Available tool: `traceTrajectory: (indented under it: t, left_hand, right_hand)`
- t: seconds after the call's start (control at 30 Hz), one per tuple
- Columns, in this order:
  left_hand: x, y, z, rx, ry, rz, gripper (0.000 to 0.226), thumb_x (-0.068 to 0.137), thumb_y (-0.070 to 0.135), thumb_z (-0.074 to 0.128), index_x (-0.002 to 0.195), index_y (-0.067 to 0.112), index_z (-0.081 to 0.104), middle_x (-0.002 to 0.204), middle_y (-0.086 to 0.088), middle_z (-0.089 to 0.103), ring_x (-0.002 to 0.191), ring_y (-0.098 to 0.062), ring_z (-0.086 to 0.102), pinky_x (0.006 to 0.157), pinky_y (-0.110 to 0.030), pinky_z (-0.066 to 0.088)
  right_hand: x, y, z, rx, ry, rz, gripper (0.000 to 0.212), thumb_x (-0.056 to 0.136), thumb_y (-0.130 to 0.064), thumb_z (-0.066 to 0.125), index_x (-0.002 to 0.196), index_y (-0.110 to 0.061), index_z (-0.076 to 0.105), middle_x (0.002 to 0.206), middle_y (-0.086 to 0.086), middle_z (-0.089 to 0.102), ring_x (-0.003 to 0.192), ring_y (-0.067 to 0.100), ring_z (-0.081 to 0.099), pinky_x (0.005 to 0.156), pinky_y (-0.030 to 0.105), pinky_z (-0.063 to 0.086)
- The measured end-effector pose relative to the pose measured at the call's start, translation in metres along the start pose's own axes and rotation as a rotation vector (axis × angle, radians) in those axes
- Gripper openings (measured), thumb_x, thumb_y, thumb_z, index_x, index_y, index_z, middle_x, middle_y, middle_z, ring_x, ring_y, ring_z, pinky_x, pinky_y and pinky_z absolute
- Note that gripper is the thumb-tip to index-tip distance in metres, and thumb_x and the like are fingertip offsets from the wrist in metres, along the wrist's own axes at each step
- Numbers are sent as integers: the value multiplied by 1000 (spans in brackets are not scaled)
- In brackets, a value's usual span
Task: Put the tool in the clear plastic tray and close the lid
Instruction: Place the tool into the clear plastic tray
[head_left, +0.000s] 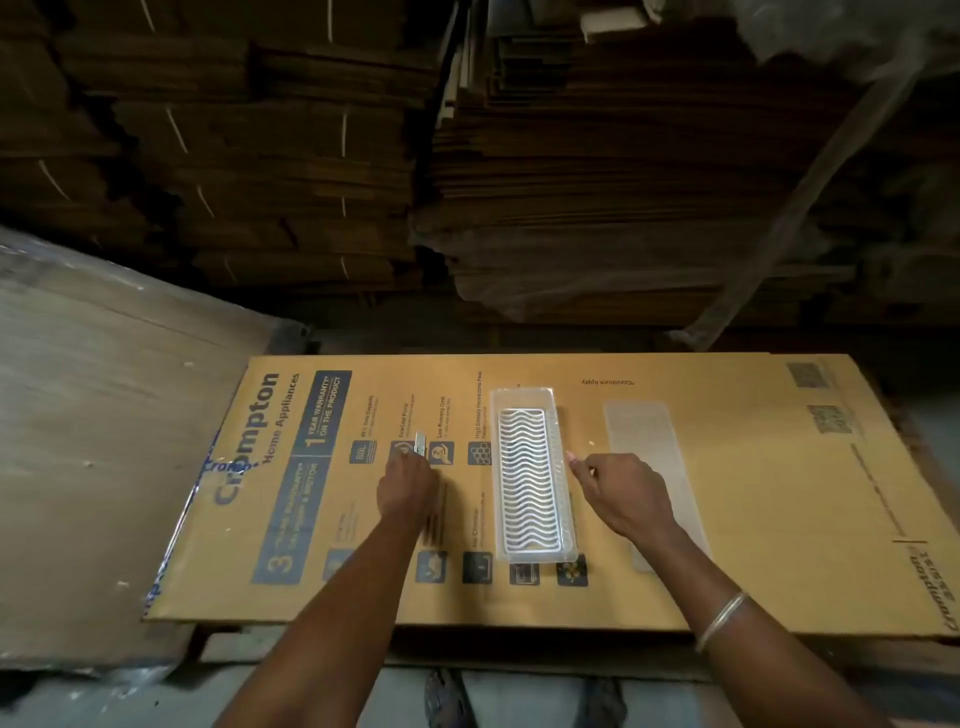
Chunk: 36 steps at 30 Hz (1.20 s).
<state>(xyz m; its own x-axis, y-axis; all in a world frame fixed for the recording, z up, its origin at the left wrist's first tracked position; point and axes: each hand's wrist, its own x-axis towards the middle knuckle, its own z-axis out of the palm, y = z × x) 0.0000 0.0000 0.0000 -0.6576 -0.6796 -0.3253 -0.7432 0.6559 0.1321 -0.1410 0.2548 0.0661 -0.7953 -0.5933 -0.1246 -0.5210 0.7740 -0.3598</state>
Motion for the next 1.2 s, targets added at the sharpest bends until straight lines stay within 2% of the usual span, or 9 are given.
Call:
traceTrajectory:
  t: [0.1, 0.27, 0.5, 0.6, 0.7, 0.9, 1.03, 1.13, 1.2]
  left_hand:
    - [1, -3, 9, -66, -36, -127, 35, 103, 17, 38, 132, 5, 55, 140, -16, 56, 120, -30, 64, 93, -41, 54]
    - [5, -7, 22, -90, 27, -96, 31, 104, 14, 40, 131, 5, 53, 132, -16, 60, 113, -31, 68, 89, -38, 55]
    - [19, -9, 27, -302, -74, -231, 58, 100, 11, 43, 151, -9, 23, 139, -27, 52, 127, -39, 55, 102, -43, 46]
    - [20, -12, 28, -310, -87, -216, 36, 99, 12, 48, 132, -4, 47, 128, -24, 58, 116, -38, 59, 93, -43, 49]
    - [17, -14, 29, -371, -82, -211, 27, 100, 18, 52, 119, 0, 52, 116, -23, 63, 107, -40, 62, 80, -43, 48]
    - [1, -5, 32, -1062, -70, -238, 33, 101, 44, 49, 115, 16, 61, 94, -12, 70, 79, -27, 63, 65, -32, 46]
    - [-9, 16, 21, -1260, -163, -186, 39, 107, 29, 44, 131, 1, 58, 86, -3, 58, 69, -15, 50, 60, -25, 43]
    - [-17, 29, 11, -1329, -193, -162, 27, 108, 17, 40, 115, 5, 64, 78, 1, 51, 68, -16, 44, 60, -29, 38]
    - [-18, 33, 6, -1349, -242, -174, 31, 108, 10, 37, 121, 2, 64, 72, 0, 47, 62, -18, 38, 53, -30, 34]
  right_hand:
    - [0, 6, 1, -29, 5, 22, 63, 97, -67, 24, 73, -25, 64, 69, -4, 63, 63, 19, 57, 54, 31, 37]
    - [3, 17, 3, 5, -8, 45, 51, 99, -63, 31, 65, -33, 52, 66, -6, 60, 64, 19, 58, 53, 31, 36]
    - [6, 26, 15, 46, -20, 73, 53, 99, -63, 33, 56, -34, 41, 57, -8, 53, 60, 19, 57, 53, 31, 36]
    - [9, 26, 19, 20, -26, 50, 51, 99, -63, 32, 61, -33, 47, 60, -7, 55, 61, 20, 58, 53, 32, 38]
    - [12, 25, 21, 13, -30, 39, 53, 100, -62, 33, 68, -28, 58, 65, -3, 62, 64, 22, 61, 55, 32, 43]
    - [18, 27, 22, 50, -14, 39, 56, 99, -64, 33, 75, -24, 65, 67, -3, 62, 65, 21, 60, 57, 32, 43]
    - [18, 30, 21, 65, -8, 46, 49, 99, -65, 31, 65, -34, 48, 64, -5, 59, 63, 20, 59, 57, 33, 42]
    - [19, 33, 19, 59, -2, 51, 53, 98, -66, 29, 67, -31, 54, 68, -1, 64, 65, 23, 61, 60, 36, 50]
    - [21, 35, 18, 55, 2, 56, 59, 99, -66, 28, 71, -26, 61, 70, 0, 66, 67, 23, 62, 62, 38, 52]
